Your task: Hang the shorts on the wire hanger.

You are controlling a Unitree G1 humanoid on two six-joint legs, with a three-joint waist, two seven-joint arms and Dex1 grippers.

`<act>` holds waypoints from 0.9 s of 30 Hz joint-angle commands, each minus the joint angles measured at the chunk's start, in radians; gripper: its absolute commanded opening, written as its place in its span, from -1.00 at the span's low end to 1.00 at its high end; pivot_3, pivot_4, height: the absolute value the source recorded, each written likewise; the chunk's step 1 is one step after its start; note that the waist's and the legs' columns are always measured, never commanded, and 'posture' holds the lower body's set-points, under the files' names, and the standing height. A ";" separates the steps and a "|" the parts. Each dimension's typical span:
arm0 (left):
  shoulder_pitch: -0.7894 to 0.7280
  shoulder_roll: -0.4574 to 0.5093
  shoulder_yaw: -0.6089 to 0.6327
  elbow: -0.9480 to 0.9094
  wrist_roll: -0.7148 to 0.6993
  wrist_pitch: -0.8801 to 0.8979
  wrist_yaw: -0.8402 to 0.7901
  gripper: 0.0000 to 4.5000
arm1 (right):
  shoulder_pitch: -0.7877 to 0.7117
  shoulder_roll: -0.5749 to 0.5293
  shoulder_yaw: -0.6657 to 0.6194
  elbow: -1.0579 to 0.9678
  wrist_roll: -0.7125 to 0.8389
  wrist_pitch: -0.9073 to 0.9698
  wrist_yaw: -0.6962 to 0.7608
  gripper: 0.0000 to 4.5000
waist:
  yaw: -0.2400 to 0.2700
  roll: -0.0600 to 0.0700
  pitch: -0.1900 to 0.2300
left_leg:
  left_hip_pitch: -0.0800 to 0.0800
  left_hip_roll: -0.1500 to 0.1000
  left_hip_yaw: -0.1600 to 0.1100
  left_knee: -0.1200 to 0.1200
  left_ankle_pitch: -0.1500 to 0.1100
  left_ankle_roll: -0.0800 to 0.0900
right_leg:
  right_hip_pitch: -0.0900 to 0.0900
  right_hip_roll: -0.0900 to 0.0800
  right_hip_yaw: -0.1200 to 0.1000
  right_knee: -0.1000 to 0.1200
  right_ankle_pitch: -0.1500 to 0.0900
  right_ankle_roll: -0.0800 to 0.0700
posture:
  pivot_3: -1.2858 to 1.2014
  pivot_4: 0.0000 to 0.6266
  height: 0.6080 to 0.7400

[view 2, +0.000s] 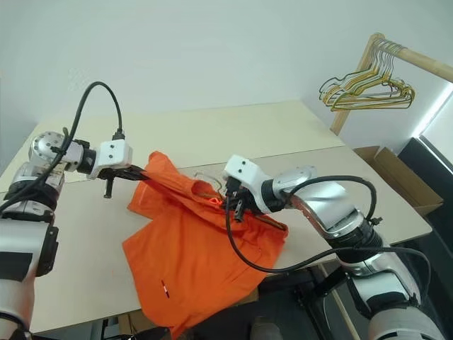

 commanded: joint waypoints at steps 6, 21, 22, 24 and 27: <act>-0.025 0.005 0.060 -0.070 -0.074 0.056 -0.023 -0.99 | 0.138 0.150 -0.050 -0.003 -0.028 -0.145 -0.137 -1.00 | 0.002 0.000 0.000 | 0.000 -0.001 0.000 0.000 0.000 0.000 | 0.000 0.000 0.000 0.000 0.000 0.000 | 0.00 -1.00 1.00; -0.048 0.047 0.054 -0.053 -0.061 0.068 -0.002 -0.99 | 0.170 -0.022 0.080 0.050 -0.209 -0.371 -0.021 -1.00 | 0.012 0.000 0.000 | 0.001 0.000 0.000 0.000 0.000 0.000 | 0.000 0.000 0.000 0.000 0.000 0.000 | 0.01 -1.00 1.00; -0.035 0.048 0.054 -0.061 -0.063 0.064 -0.006 -0.99 | 0.159 -0.041 0.067 0.044 -0.195 -0.361 0.007 -1.00 | 0.015 0.000 0.000 | 0.001 0.000 0.000 0.000 0.000 0.000 | 0.000 0.000 0.000 0.000 0.000 0.000 | 0.01 -1.00 1.00; -0.019 0.048 0.052 -0.071 -0.066 0.060 -0.012 -0.99 | 0.143 -0.064 0.052 0.040 -0.180 -0.347 0.040 -1.00 | 0.021 0.000 0.000 | 0.001 0.000 0.000 0.000 0.000 0.000 | 0.000 0.000 0.001 0.000 0.000 0.000 | 0.01 -1.00 1.00; 0.022 0.038 0.050 -0.097 -0.075 0.054 -0.026 -0.99 | 0.071 -0.101 0.020 0.037 -0.137 -0.272 0.089 -1.00 | 0.023 0.000 0.000 | 0.001 0.000 0.000 0.000 0.000 0.000 | 0.000 0.000 0.001 0.000 0.000 0.000 | 0.01 -1.00 1.00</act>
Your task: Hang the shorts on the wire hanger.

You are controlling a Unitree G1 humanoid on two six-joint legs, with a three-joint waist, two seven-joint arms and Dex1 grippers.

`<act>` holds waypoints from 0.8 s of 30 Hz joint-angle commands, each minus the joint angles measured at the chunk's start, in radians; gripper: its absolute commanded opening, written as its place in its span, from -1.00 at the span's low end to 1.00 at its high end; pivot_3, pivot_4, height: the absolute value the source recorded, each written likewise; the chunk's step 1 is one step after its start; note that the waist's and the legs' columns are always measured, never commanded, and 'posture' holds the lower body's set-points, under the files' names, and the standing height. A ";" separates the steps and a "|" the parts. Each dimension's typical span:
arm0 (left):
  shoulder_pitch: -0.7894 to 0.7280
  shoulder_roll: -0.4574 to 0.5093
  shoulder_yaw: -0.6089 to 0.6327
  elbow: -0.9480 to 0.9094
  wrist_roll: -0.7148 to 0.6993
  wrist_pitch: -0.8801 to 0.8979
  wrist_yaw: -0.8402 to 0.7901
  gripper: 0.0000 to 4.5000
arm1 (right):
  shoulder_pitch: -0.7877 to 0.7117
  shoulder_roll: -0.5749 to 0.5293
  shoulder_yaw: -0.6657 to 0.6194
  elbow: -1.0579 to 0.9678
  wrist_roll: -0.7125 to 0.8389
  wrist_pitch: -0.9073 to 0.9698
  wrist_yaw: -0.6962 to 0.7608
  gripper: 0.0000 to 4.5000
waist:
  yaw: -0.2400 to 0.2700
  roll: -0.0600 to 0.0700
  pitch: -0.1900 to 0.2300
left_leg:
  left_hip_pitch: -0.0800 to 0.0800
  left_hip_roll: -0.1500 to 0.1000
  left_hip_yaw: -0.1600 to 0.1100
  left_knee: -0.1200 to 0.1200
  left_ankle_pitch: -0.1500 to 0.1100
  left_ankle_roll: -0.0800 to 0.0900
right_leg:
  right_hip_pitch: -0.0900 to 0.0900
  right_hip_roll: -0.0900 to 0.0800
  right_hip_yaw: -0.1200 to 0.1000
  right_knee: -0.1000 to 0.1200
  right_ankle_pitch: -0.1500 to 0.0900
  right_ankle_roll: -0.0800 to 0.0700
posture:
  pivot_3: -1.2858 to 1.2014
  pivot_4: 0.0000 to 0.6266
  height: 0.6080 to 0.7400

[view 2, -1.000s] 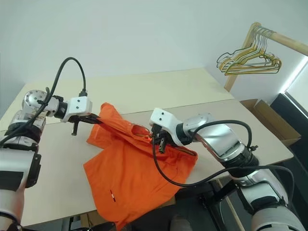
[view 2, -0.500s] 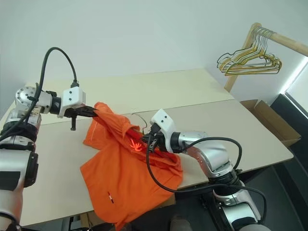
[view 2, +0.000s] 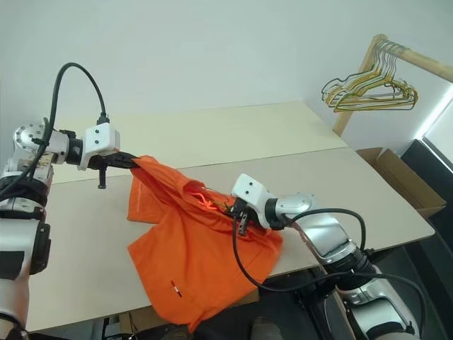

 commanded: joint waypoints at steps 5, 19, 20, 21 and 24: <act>0.074 -0.012 0.011 -0.095 -0.029 -0.008 -0.021 -0.92 | -0.235 -0.059 -0.105 -0.005 0.120 0.226 0.094 -1.00 | 0.002 0.000 0.000 | 0.000 0.001 0.000 0.000 0.000 0.000 | 0.000 0.000 0.000 0.000 0.000 0.000 | -0.01 -1.00 1.00; 0.011 -0.041 0.064 -0.160 -0.107 0.023 -0.007 0.95 | -0.476 -0.118 -0.139 0.087 0.325 0.452 0.270 -1.00 | 0.002 0.000 0.000 | -0.001 0.000 0.000 0.000 0.000 0.000 | 0.000 -0.001 -0.001 0.000 0.000 0.000 | -0.02 -1.00 1.00; 0.004 -0.045 0.071 -0.178 -0.133 0.039 -0.042 0.99 | -0.495 -0.123 -0.138 0.107 0.334 0.462 0.281 -1.00 | 0.003 0.000 0.000 | -0.001 0.001 0.000 0.000 0.000 0.000 | 0.000 -0.001 -0.001 0.000 0.000 0.000 | -0.02 -1.00 1.00; -0.001 -0.050 0.077 -0.208 -0.164 0.069 -0.082 0.99 | -0.517 -0.127 -0.136 0.129 0.340 0.470 0.292 -1.00 | 0.002 0.000 0.000 | -0.001 0.001 0.000 0.000 0.000 0.000 | 0.000 -0.001 -0.001 0.000 0.000 0.000 | -0.02 -1.00 1.00; -0.002 -0.074 0.069 -0.314 -0.255 0.163 -0.157 0.99 | -0.581 -0.135 -0.118 0.184 0.345 0.479 0.323 -1.00 | 0.000 0.001 0.000 | -0.001 0.001 0.000 0.000 0.000 0.001 | 0.000 -0.001 0.000 0.000 0.000 0.000 | -0.02 -1.00 1.00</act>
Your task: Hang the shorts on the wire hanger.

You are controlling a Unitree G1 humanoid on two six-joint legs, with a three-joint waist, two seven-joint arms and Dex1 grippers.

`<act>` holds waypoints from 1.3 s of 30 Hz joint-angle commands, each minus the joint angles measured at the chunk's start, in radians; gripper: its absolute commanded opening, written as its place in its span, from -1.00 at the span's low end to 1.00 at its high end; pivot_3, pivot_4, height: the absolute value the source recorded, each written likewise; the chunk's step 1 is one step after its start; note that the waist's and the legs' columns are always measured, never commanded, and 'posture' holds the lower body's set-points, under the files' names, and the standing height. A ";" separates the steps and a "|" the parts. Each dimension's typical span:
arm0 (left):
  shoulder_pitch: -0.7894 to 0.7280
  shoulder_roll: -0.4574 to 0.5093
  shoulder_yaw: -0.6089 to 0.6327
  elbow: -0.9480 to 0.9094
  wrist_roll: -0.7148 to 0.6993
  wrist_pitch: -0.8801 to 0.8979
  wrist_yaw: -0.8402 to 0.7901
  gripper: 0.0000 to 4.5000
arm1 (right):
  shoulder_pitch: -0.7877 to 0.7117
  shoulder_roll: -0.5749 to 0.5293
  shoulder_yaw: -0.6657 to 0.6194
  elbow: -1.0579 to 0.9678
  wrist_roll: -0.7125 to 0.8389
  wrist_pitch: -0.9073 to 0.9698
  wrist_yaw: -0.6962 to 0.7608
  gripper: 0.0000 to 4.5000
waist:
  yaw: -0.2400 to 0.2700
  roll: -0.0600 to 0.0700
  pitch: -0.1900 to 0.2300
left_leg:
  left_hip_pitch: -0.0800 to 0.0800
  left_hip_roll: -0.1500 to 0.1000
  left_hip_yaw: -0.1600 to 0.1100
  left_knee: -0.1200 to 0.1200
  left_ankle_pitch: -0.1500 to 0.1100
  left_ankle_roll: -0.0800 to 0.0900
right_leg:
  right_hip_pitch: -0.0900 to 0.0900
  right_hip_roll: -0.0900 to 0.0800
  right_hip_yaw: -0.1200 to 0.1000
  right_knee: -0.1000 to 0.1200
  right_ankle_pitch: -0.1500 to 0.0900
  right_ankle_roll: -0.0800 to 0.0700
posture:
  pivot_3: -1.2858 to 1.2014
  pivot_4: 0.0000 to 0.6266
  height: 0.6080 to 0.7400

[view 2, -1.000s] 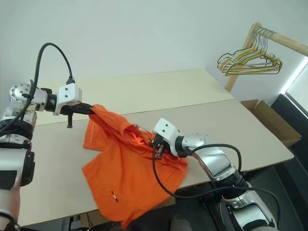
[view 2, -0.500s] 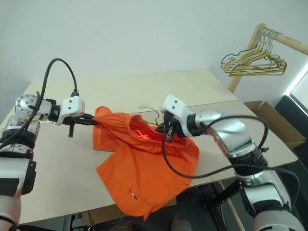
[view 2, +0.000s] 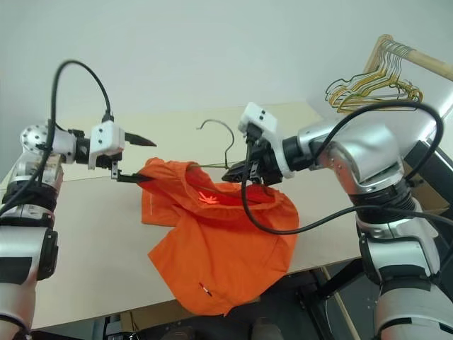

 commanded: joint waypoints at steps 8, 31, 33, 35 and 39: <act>0.010 -0.073 -0.154 -0.249 -0.166 0.125 -0.086 0.99 | -0.153 0.002 0.068 0.103 -0.033 -0.038 0.089 -1.00 | -0.003 0.001 0.000 | 0.001 0.000 0.000 0.000 0.000 0.000 | 0.000 0.000 0.001 0.001 0.000 0.000 | -0.04 -1.00 1.00; -0.150 0.080 -0.159 0.034 -0.083 0.011 -0.086 0.99 | -0.080 -0.089 0.144 0.073 -0.162 -0.147 0.107 -1.00 | -0.027 0.001 0.000 | -0.004 0.000 0.000 0.000 0.000 0.000 | -0.006 0.000 0.001 0.002 0.000 0.000 | -0.03 -1.00 1.00; -0.131 0.103 -0.212 -0.052 -0.179 0.081 -0.086 0.99 | -0.077 -0.088 0.152 0.083 -0.185 -0.171 0.108 -1.00 | -0.027 0.001 0.000 | -0.008 0.000 0.000 0.001 0.000 0.000 | -0.009 0.000 0.001 0.002 0.000 0.000 | -0.03 -1.00 1.00; -0.103 0.124 -0.266 -0.142 -0.265 0.135 -0.086 0.99 | -0.079 -0.084 0.153 0.088 -0.196 -0.183 0.113 -1.00 | -0.027 0.001 0.000 | -0.009 0.000 0.000 0.001 0.000 0.000 | -0.011 0.000 0.002 0.003 0.000 0.000 | -0.04 -1.00 1.00; -0.055 0.060 -0.319 -0.246 -0.271 0.158 -0.086 0.99 | -0.102 -0.063 0.155 0.097 -0.219 -0.207 0.120 -1.00 | -0.026 0.001 0.000 | -0.009 0.000 0.000 0.001 0.000 0.000 | -0.011 -0.001 0.002 0.002 0.000 0.000 | -0.04 -1.00 1.00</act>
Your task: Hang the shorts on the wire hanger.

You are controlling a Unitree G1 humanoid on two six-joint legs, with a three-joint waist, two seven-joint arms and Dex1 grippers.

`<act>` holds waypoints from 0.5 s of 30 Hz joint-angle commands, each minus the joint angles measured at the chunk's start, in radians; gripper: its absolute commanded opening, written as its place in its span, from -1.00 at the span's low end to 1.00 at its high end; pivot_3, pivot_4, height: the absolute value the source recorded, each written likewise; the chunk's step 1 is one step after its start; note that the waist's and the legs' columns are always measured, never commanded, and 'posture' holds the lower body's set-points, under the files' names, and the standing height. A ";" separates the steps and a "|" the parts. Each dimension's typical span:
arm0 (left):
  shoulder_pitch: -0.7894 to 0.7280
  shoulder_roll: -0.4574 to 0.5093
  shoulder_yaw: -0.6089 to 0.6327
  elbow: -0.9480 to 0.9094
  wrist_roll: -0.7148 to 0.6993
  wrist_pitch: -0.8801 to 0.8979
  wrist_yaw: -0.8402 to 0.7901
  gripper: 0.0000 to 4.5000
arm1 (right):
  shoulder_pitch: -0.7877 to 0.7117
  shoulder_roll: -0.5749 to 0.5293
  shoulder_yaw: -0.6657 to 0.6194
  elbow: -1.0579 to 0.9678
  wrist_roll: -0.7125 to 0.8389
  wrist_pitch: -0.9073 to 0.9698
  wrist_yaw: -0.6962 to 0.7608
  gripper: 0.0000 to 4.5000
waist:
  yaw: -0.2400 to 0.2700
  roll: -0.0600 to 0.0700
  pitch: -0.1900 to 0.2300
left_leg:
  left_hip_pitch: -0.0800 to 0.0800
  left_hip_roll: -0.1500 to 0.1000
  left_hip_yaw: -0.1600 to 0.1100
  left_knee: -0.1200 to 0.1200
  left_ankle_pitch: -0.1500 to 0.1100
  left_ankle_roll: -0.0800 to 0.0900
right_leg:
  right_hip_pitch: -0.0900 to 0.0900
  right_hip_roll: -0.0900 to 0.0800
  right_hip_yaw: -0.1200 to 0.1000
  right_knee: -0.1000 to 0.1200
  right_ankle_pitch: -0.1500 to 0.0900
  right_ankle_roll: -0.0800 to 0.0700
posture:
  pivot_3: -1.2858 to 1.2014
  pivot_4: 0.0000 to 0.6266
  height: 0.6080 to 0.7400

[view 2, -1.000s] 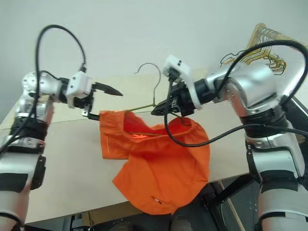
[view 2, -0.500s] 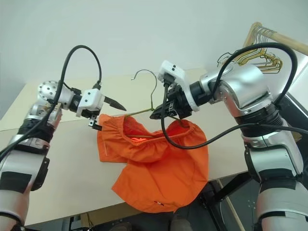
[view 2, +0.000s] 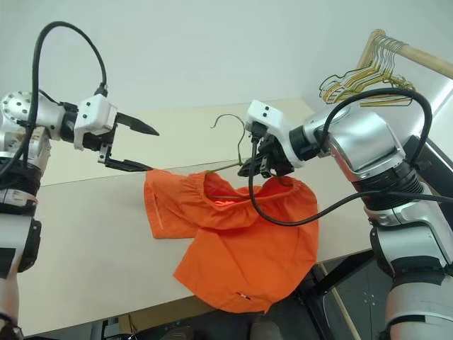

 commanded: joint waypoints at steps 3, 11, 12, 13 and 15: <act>0.018 -0.100 -0.044 -0.048 0.053 -0.012 -0.004 0.99 | -0.056 0.011 -0.010 0.002 -0.038 -0.052 0.020 -1.00 | -0.001 0.000 0.000 | 0.001 -0.001 0.000 0.001 0.000 0.000 | 0.001 0.000 0.000 0.000 0.000 0.000 | -0.04 -1.00 1.00; -0.013 -0.230 -0.014 0.054 0.154 -0.043 -0.001 0.99 | -0.098 0.002 -0.013 0.005 -0.081 -0.072 0.024 -1.00 | -0.009 0.000 0.000 | 0.001 -0.002 0.001 0.001 0.000 0.000 | 0.001 0.001 0.000 0.000 0.000 0.000 | -0.07 -1.00 1.00; -0.013 -0.238 -0.011 0.054 0.155 -0.038 -0.003 0.99 | -0.099 0.002 -0.015 0.004 -0.083 -0.071 0.026 -1.00 | -0.010 0.000 0.000 | 0.001 -0.002 0.001 0.001 0.000 0.000 | 0.001 0.001 0.000 0.000 0.000 0.000 | -0.07 -1.00 1.00; -0.016 -0.251 -0.004 0.061 0.164 -0.038 -0.003 0.91 | -0.100 0.002 -0.015 0.003 -0.087 -0.070 0.026 -1.00 | -0.011 0.000 0.000 | 0.001 -0.002 0.001 0.001 0.000 0.000 | 0.001 0.001 0.000 0.000 0.000 0.000 | -0.07 -1.00 1.00; -0.018 -0.266 0.006 0.068 0.190 -0.049 0.007 0.72 | -0.101 -0.001 -0.015 0.001 -0.093 -0.068 0.027 -1.00 | -0.012 0.000 0.000 | 0.001 -0.001 0.001 0.001 0.000 0.000 | 0.001 0.001 0.000 0.000 0.000 0.000 | -0.07 -1.00 1.00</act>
